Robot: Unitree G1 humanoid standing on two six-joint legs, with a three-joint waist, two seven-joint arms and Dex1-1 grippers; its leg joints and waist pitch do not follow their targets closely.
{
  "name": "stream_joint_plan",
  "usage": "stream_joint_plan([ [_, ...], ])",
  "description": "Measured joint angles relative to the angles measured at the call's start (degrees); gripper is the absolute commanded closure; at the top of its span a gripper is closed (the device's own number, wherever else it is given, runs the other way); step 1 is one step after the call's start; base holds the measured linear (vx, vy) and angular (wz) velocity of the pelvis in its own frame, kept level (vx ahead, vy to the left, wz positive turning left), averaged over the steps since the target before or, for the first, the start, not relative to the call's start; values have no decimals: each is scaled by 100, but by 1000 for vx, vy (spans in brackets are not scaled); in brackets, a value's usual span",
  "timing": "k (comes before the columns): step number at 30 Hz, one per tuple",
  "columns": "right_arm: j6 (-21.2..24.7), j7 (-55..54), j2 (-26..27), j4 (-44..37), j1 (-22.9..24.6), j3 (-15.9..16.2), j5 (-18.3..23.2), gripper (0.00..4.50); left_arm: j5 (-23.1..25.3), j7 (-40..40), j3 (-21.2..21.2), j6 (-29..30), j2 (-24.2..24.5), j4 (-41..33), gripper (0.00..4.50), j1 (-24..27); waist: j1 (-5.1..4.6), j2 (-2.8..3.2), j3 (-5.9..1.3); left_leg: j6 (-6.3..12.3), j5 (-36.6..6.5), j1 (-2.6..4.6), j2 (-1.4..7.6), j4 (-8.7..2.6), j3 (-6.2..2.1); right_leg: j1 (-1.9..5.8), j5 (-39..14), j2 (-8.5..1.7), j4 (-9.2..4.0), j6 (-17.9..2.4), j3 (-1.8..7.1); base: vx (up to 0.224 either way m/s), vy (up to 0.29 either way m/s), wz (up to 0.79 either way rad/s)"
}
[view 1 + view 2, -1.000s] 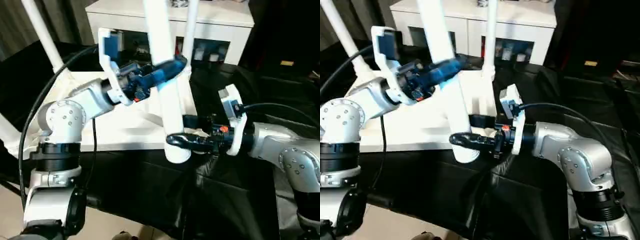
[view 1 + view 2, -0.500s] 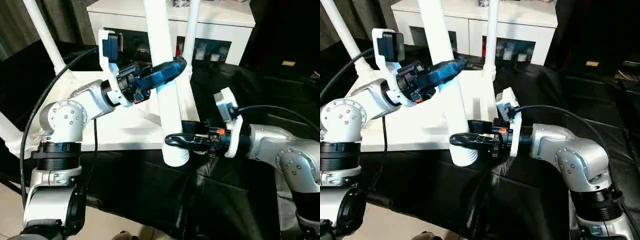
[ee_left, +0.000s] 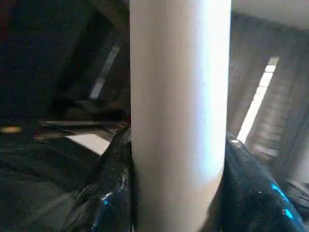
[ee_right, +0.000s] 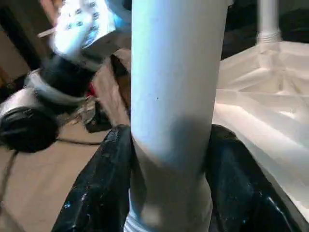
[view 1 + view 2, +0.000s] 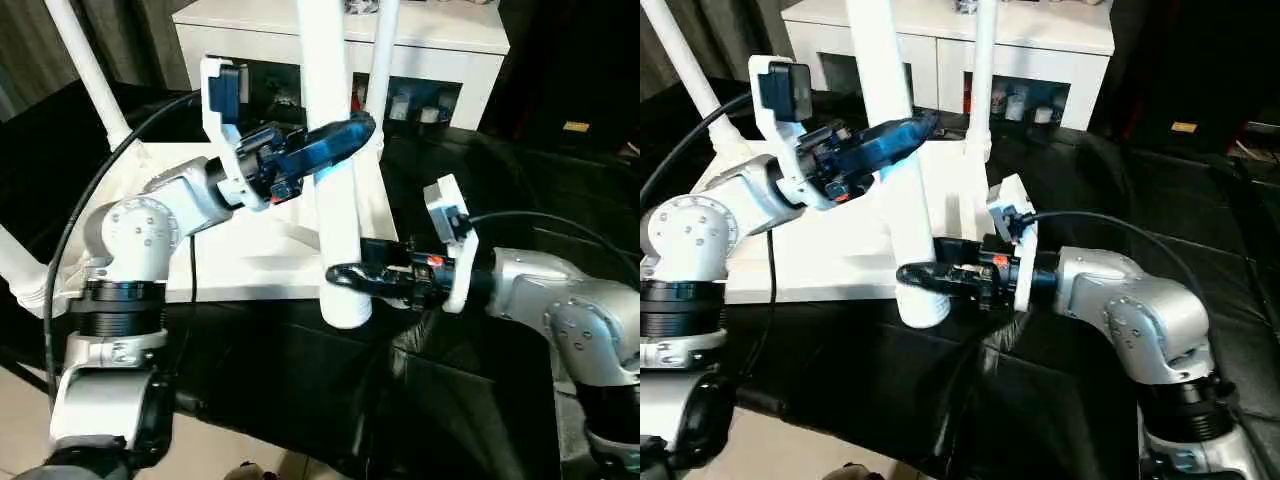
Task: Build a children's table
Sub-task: Insert table leg to table base
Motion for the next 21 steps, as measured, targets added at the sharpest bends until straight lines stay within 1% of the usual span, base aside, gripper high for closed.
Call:
stream_joint_plan([
  [1,-101,-144,87,78,-36,34,-141,262,107,155,-48,-111,-49,74,211,-71,-1,0,0,-1,1,-2,0,0,0,-1,1,0,0,-1,0,0,0,0],
  [2,-215,-269,151,153,-94,88,-268,262,209,300,-64,-189,-87,124,211,-128,-4,0,0,-3,2,0,0,0,0,0,1,0,1,-1,0,0,0,0],
  [3,-325,-445,205,182,-128,125,-425,262,335,490,-75,-284,-110,154,198,-174,-8,1,0,-6,3,-1,0,0,0,0,1,0,1,-1,0,0,0,0],
  [4,-518,-669,253,250,-131,160,-688,262,528,765,-68,-439,-112,193,191,-226,-9,1,0,-11,7,0,1,0,-1,1,1,0,3,-1,-1,0,0,0],
  [5,-624,-809,297,294,-132,199,-838,262,688,957,-67,-570,-109,226,180,-245,-13,1,0,-12,7,0,0,0,-1,0,1,0,4,-1,0,0,0,0],
  [6,-714,-970,358,366,-134,218,-995,262,888,1166,-79,-734,-117,263,180,-247,-22,1,0,-12,7,0,1,0,-1,1,1,0,5,0,-1,0,0,0],
  [8,-920,-1319,545,489,-135,294,-1342,262,1294,1591,-142,-1060,-195,353,160,-247,-24,2,0,-13,8,-5,2,0,-2,-5,0,1,4,0,-2,0,0,0],
  [10,-1175,-1675,724,637,-154,386,-1677,262,1609,2023,-179,-1327,-348,470,155,-246,-28,1,0,-13,7,-10,2,-1,-2,-9,0,1,2,0,-3,0,0,0],
  [12,-1365,-1919,836,694,-157,527,-1929,263,1783,2225,-241,-1471,-435,522,155,-236,-24,1,0,-12,7,-13,2,-1,-2,-12,0,1,0,1,-3,0,0,0],
  [13,-1550,-2132,910,796,-198,618,-2147,263,1867,2414,-262,-1543,-503,512,155,-204,-24,1,0,-11,6,-13,2,-1,-2,-11,0,1,-1,0,-3,0,0,0],
  [16,-1843,-2491,1051,912,-258,706,-2534,263,1966,2792,-288,-1550,-711,474,155,-138,-22,2,1,-10,5,-14,2,-1,-2,-10,0,1,-3,0,-3,0,0,0],
  [19,-2055,-2753,1184,1038,-316,743,-2800,264,2011,3264,-210,-1548,-972,390,155,-84,-22,2,1,-10,6,-13,2,-1,-2,-8,1,0,-3,-1,-2,0,0,0],
  [20,-2109,-2820,1222,1052,-316,759,-2878,264,2044,3387,-205,-1568,-1036,370,172,-69,-26,2,1,-10,6,-13,2,-1,-1,-8,1,1,-3,-1,-2,0,0,0],
  [21,-2158,-2866,1251,1078,-316,779,-2925,264,2075,3496,-197,-1595,-1095,359,172,-58,-29,2,1,-11,6,-12,2,-1,-2,-8,1,1,-3,-1,-2,0,0,0],
])
